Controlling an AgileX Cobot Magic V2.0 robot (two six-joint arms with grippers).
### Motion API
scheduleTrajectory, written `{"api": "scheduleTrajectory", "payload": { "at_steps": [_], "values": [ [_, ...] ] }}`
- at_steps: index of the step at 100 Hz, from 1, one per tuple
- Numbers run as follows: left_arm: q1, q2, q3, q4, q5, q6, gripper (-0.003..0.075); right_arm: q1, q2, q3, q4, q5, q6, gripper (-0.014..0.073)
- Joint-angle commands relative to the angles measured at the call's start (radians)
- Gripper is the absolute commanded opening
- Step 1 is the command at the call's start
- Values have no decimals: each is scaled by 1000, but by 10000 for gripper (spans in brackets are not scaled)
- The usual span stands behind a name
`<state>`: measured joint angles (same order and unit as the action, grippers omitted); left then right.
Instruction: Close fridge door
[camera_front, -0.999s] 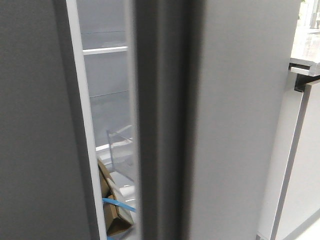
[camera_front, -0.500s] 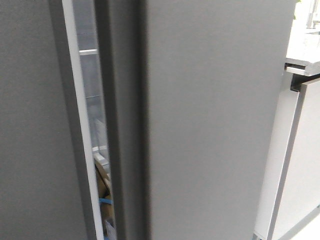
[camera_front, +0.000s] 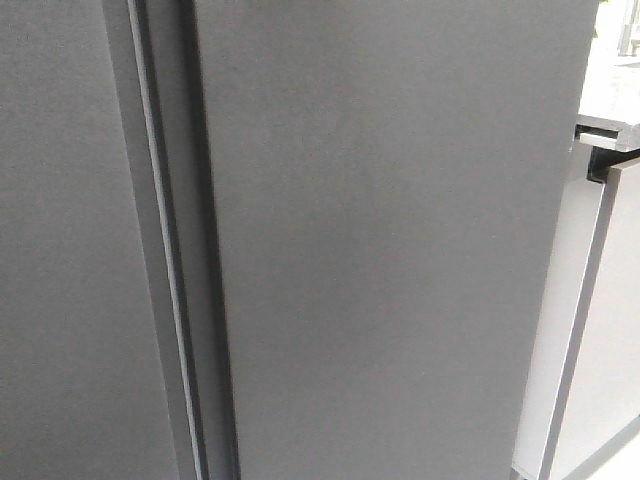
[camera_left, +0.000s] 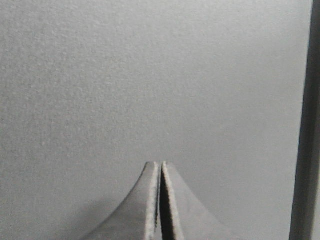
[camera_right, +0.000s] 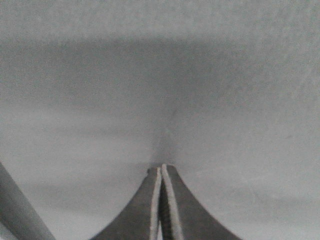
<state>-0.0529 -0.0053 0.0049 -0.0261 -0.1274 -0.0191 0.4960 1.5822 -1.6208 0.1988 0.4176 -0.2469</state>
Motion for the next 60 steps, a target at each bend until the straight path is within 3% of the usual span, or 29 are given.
{"api": "scheduleTrajectory", "payload": {
  "at_steps": [1, 27, 60],
  "values": [
    [5, -10, 35, -4, -73, -4, -20, 0, -41, -42, -34, -107, -14, -44],
    [5, -10, 35, -4, -73, -4, -20, -17, -128, -42, -62, -21, -14, -44],
    [5, -10, 35, -4, -73, -4, -20, -135, -352, -19, -72, 158, -2, -44]
  ]
}}
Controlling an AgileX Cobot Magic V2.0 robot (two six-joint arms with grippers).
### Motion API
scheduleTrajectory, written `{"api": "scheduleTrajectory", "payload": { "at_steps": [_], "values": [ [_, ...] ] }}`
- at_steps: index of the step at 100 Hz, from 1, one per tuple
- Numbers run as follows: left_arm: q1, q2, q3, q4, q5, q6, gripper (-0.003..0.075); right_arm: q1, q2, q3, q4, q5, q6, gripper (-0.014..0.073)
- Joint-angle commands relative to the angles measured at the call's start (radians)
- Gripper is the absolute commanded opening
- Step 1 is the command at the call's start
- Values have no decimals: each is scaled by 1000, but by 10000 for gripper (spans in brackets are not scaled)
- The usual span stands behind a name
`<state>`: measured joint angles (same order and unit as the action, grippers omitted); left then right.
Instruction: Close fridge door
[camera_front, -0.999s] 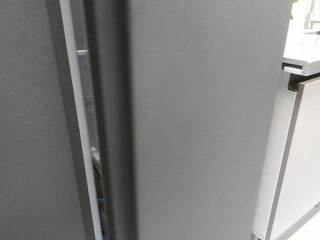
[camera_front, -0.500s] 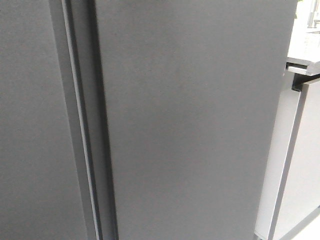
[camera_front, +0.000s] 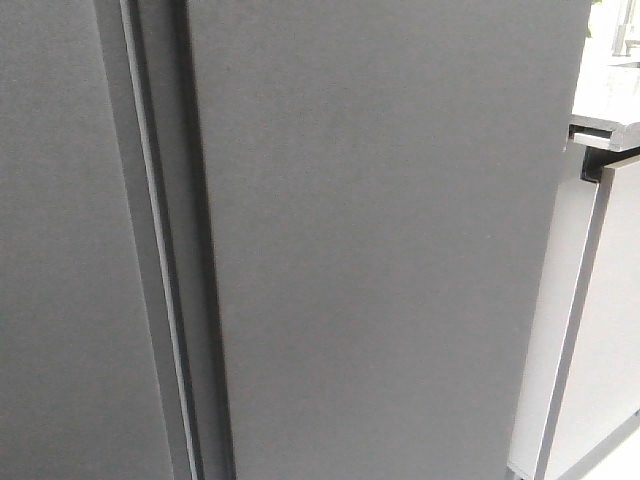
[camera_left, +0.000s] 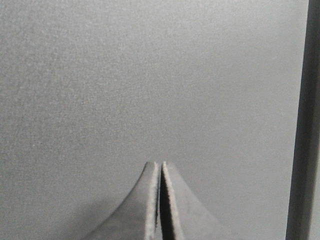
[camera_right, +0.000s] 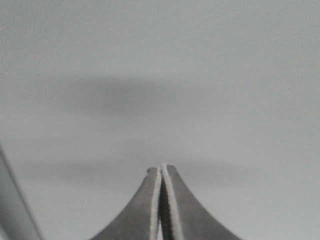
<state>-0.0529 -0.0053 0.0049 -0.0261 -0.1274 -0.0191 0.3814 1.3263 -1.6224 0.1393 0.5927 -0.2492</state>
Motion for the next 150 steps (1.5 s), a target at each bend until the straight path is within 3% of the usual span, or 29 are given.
{"api": "scheduleTrajectory", "payload": {
  "at_steps": [1, 51, 86, 107, 150],
  "values": [
    [5, -10, 35, -4, -73, -4, -20, -21, -102, -14, -16, -15, 0, -44],
    [5, -10, 35, -4, -73, -4, -20, -21, -633, 438, -29, 3, 137, -44],
    [5, -10, 35, -4, -73, -4, -20, -21, -905, 706, -24, -10, 176, -44],
    [5, -10, 35, -4, -73, -4, -20, -21, -998, 788, -18, -32, 176, -44],
    [5, -10, 35, -4, -73, -4, -20, -21, -1001, 790, -18, 19, 176, -45]
  ]
}}
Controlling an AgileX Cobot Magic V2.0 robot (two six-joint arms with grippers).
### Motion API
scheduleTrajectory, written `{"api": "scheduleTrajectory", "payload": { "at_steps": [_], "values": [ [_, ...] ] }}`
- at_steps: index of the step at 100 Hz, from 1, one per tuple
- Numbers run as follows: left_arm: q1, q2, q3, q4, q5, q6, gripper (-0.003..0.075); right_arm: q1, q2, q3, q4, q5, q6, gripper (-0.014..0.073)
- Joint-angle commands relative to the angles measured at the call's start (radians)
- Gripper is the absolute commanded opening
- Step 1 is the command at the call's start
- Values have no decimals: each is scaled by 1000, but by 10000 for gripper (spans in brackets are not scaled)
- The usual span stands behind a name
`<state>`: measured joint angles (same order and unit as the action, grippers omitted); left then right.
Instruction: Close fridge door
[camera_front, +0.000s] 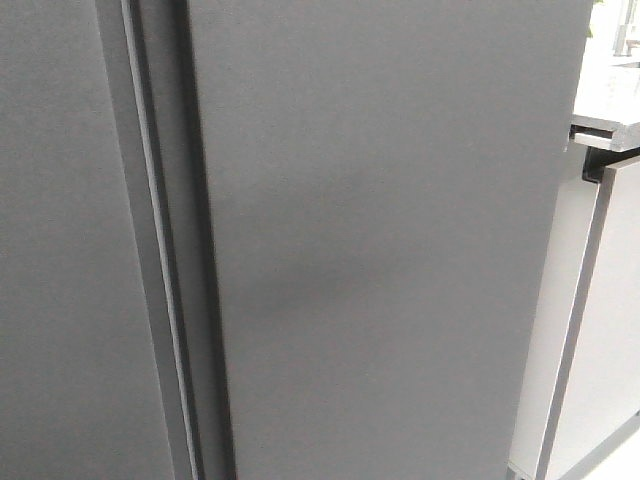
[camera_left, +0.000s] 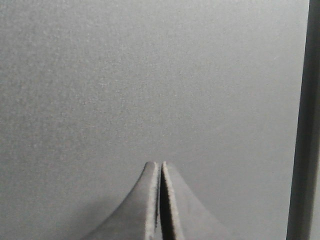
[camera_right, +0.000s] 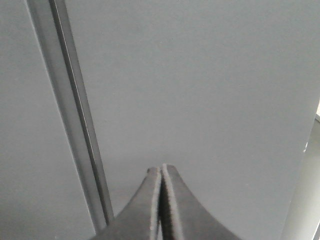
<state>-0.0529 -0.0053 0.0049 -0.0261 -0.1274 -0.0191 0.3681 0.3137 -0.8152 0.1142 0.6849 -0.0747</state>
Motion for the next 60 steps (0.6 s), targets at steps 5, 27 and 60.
{"api": "scheduleTrajectory", "payload": {
  "at_steps": [5, 27, 60],
  "values": [
    [5, -10, 35, -4, -73, -4, -20, -7, 11, -17, -1, -74, 1, -44],
    [5, -10, 35, -4, -73, -4, -20, -51, -20, 89, -109, -213, 1, -45],
    [5, -10, 35, -4, -73, -4, -20, -408, -189, 529, -91, -582, 1, -44]
  ]
}}
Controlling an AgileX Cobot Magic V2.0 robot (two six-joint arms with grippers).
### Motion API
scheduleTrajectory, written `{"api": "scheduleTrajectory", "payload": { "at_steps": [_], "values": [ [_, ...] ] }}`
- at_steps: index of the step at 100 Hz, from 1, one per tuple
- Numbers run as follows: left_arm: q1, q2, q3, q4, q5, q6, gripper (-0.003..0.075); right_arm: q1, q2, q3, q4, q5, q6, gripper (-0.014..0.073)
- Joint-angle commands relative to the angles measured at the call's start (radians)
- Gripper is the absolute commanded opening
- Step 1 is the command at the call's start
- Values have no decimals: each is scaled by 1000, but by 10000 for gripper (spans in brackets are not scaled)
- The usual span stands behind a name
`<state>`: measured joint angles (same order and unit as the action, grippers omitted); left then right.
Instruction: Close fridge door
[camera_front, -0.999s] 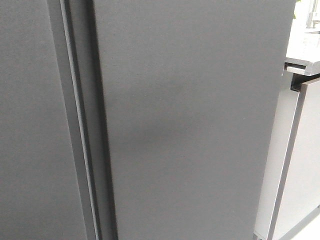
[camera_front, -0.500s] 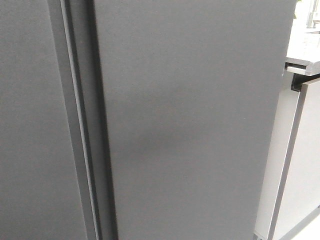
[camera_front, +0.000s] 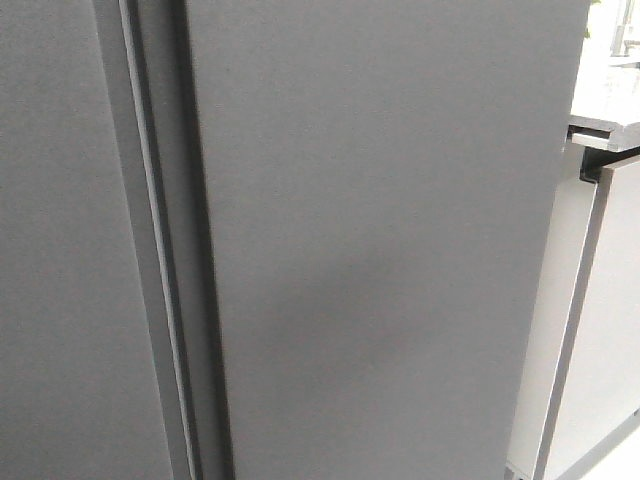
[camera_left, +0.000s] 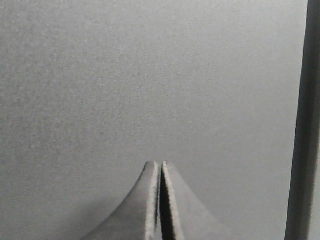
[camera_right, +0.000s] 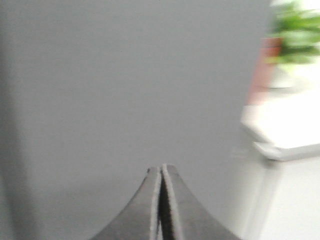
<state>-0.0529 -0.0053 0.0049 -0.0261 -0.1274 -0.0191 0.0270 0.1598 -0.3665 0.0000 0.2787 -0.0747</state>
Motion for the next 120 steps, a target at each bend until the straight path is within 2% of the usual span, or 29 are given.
{"api": "scheduleTrajectory", "payload": {
  "at_steps": [1, 19, 44, 120],
  "values": [
    [5, -10, 35, -4, -73, -4, -20, -72, -38, 89, 28, -181, 1, -45],
    [5, -10, 35, -4, -73, -4, -20, -161, -113, 266, 83, -296, 1, -45],
    [5, -10, 35, -4, -73, -4, -20, -174, -177, 405, 83, -393, 1, -44],
    [5, -10, 35, -4, -73, -4, -20, -174, -184, 402, 83, -355, 1, -44]
  ]
}}
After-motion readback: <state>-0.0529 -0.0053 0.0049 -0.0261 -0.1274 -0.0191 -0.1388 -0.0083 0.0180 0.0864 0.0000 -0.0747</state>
